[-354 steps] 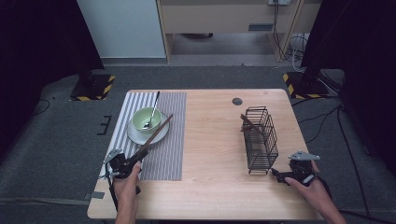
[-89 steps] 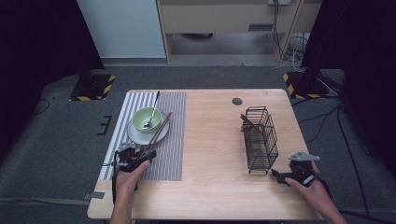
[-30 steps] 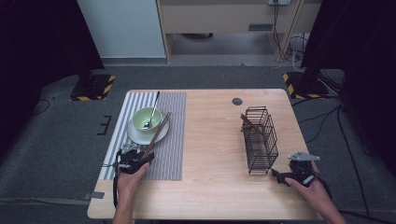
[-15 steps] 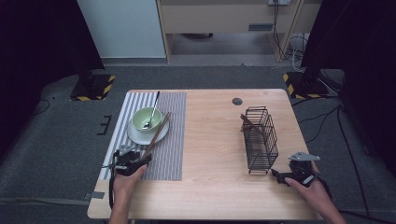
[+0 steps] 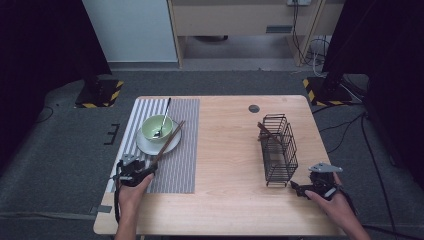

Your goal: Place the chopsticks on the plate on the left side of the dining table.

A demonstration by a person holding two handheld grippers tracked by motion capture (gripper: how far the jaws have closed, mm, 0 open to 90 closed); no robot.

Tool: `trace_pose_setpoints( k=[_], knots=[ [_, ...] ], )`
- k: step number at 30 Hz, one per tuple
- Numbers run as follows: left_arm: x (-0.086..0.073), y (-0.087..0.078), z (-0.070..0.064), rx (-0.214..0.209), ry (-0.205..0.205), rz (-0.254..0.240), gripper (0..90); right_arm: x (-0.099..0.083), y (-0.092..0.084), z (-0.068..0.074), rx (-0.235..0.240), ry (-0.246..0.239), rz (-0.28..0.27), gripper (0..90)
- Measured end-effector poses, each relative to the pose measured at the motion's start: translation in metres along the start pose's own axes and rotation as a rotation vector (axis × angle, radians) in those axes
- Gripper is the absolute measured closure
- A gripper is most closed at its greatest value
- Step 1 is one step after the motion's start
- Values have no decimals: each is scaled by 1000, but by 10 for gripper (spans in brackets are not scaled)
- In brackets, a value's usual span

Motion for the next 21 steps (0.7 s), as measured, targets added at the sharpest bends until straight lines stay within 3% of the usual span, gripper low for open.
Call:
trace_pose_setpoints(
  k=[21],
  knots=[
    [1, -2, 11, 32, -17, -19, 358, 0, 0, 0, -1, 1, 0, 4]
  ],
)
Point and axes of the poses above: each handheld gripper's, and its own axes: y roughly forward along the jaws, x roughly out of its top, z roughly to its left, the point moved 1 cm from there along y, roughly forward along the jaws, and after that the axes turned 10 degrees about -z, right-handed, at the moved point
